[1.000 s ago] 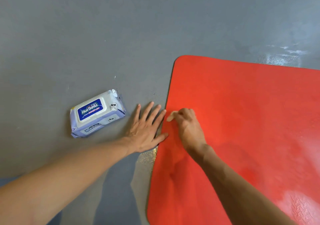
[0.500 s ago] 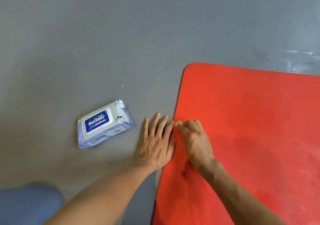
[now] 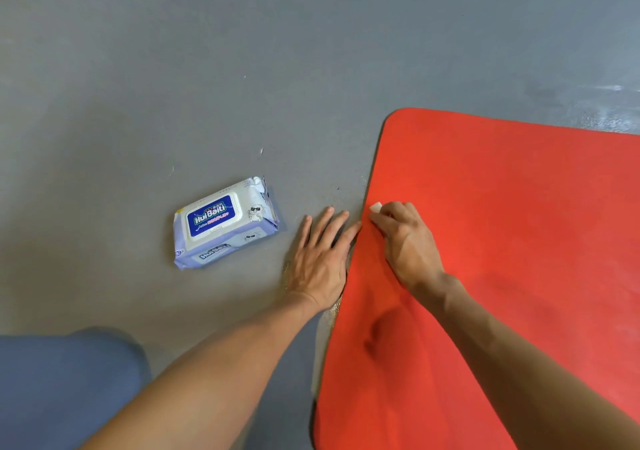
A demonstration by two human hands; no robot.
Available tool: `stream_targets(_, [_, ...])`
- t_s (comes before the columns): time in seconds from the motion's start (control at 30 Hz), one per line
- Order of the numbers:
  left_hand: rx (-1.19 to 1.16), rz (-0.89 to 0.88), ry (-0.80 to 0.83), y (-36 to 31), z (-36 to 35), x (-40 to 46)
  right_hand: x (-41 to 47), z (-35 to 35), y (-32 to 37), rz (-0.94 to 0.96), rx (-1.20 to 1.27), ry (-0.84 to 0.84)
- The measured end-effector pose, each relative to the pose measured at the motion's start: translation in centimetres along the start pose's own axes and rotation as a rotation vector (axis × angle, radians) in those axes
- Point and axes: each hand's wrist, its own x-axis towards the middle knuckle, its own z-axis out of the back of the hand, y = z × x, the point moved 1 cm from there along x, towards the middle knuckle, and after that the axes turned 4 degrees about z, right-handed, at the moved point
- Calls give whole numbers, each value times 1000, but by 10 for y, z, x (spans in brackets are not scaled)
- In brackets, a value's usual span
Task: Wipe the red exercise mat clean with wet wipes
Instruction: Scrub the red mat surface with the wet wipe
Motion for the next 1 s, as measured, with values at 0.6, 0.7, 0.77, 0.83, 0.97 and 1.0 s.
stream_targets(0.6, [25, -108, 56, 22, 6, -6, -3, 9, 4, -91, 7, -74])
stream_targets(0.7, [38, -110, 60, 22, 7, -7, -21, 6, 19, -118, 67, -71])
stream_targets(0.77, [23, -104, 33, 22, 6, -8, -55, 5, 42, -25, 130, 13])
stream_targets(0.83, [18, -90, 7, 20, 3, -8, -85, 4, 55, 94, 172, 118])
stream_targets(0.97, [1, -27, -10, 9, 3, -4, -70, 24, 14, 31, 93, 26])
stream_targets(1.0, [6, -20, -2, 5, 4, -3, -62, 35, -3, -104, 64, -62])
